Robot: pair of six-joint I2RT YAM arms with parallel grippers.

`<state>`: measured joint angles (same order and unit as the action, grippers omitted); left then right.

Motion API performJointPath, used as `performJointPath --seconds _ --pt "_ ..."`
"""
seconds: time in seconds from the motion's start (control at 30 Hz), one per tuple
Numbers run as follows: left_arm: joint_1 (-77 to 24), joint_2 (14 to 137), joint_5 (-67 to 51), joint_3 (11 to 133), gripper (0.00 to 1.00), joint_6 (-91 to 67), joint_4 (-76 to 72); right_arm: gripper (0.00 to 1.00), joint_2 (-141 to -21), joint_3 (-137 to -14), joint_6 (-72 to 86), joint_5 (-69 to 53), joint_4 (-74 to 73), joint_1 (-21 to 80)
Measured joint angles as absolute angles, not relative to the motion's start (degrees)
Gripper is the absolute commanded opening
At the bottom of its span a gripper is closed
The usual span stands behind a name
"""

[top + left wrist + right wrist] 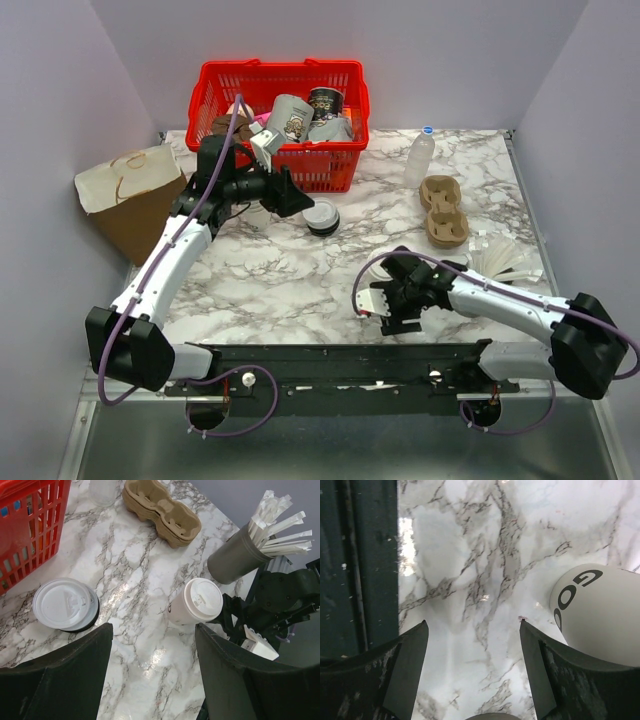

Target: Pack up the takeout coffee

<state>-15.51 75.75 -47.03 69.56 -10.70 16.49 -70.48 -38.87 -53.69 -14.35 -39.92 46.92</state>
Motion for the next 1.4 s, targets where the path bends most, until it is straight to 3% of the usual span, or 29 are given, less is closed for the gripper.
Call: performJointPath --seconds 0.3,1.07,1.27,1.4 --pt "-15.38 75.79 -47.05 69.56 0.75 -11.22 15.59 0.82 -77.32 -39.35 -56.66 -12.12 -32.56 46.89" --pt "-13.93 75.88 -47.05 68.86 0.76 -11.46 15.57 0.82 -98.00 -58.15 -63.53 -9.39 -22.28 39.33" --pt "-13.87 75.88 -47.07 68.86 0.76 -11.86 15.49 0.83 -97.84 -58.39 -64.10 -8.78 -23.07 38.33" --pt "-13.74 75.88 -47.18 68.86 0.76 -12.16 15.29 0.83 -90.72 -55.07 -63.20 -8.60 -29.93 36.84"
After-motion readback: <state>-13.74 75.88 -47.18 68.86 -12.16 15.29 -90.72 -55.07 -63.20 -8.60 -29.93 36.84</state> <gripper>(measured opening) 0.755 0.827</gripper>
